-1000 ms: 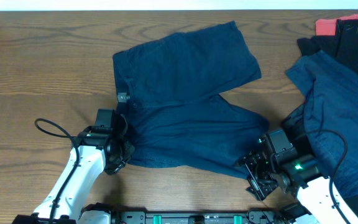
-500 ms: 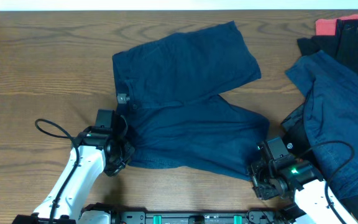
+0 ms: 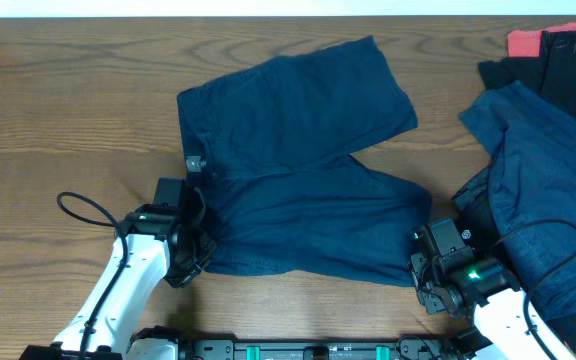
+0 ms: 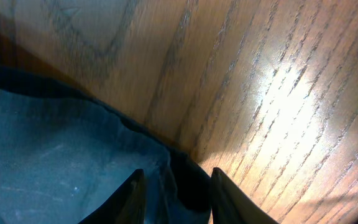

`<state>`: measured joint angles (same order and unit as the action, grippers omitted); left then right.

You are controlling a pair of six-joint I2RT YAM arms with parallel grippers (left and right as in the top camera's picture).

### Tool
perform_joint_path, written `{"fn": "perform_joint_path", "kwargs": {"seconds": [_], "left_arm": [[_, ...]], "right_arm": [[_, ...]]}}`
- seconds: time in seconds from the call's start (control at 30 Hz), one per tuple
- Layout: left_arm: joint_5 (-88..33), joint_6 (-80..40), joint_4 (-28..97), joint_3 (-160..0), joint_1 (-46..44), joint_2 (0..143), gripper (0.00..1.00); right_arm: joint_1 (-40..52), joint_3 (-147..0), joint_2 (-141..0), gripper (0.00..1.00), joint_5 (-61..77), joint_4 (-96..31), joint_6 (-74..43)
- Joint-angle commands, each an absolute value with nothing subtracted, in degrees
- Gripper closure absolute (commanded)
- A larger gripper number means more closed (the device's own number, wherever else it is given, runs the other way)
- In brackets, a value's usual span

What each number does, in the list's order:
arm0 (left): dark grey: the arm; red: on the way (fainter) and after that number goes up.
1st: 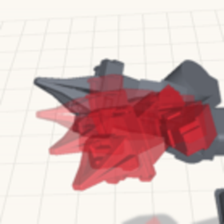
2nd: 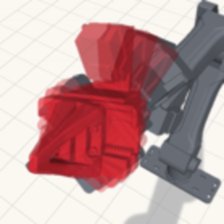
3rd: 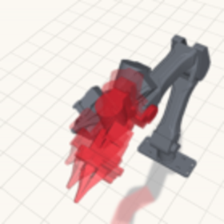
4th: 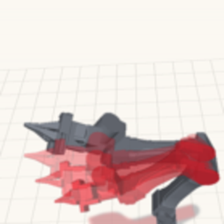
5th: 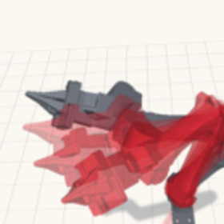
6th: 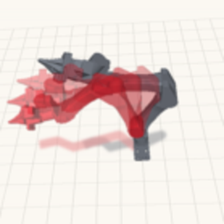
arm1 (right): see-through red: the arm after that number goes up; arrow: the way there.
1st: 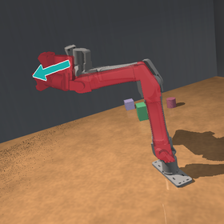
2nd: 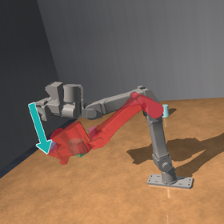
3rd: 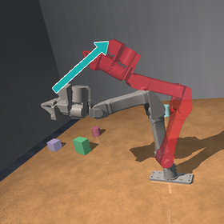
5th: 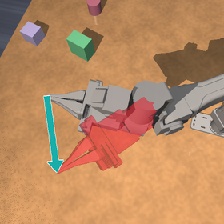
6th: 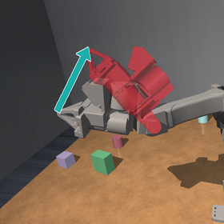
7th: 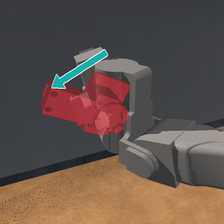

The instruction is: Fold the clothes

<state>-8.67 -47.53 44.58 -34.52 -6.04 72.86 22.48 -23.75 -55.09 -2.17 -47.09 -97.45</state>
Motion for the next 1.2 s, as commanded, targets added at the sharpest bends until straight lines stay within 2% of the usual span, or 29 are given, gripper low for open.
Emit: {"fn": "perform_joint_path", "kwargs": {"seconds": [0.0,0.13,0.37,0.6,0.7,0.73,0.8,1.03,1.17], "left_arm": [[-8.4,-46.5,45.2,-35.9,-5.7,72.4,0.94],[-8.4,-46.5,45.4,-35.9,-5.7,72.4,0.94],[-8.4,-46.5,45.4,-35.9,-5.7,72.4,0.94],[-8.4,-46.5,45.4,-35.9,-5.7,72.4,0.94],[-8.4,-46.1,45.8,-35.9,-5.7,72.4,0.94],[-8.4,-46.0,46.1,-35.9,-5.7,72.4,0.94],[-8.4,-45.7,46.7,-35.9,-5.7,72.4,0.94],[-8.4,-44.4,48.6,-36.2,-5.7,72.2,0.94],[-8.4,-39.3,53.9,-38.0,-5.7,70.1,0.94]], "right_arm": [[22.9,-23.2,-54.8,0.67,-3.0,-47.1,-97.6],[22.9,-23.2,-54.8,0.66,0.7,-47.1,-96.9],[22.9,-23.2,-54.8,0.59,4.6,-48.3,-96.1],[22.9,-23.2,-55.4,0.61,4.8,-48.7,-95.5],[22.9,-23.2,-57.0,0.67,4.4,-47.7,-95.5],[22.9,-23.2,-57.9,0.75,4.6,-47.4,-95.5],[22.9,-23.2,-59.5,0.99,4.6,-46.5,-95.4],[22.7,-24.2,-60.8,0.99,2.0,-37.2,-78.5],[22.0,-30.1,-60.4,0.99,-7.2,-40.4,-68.5]]}}
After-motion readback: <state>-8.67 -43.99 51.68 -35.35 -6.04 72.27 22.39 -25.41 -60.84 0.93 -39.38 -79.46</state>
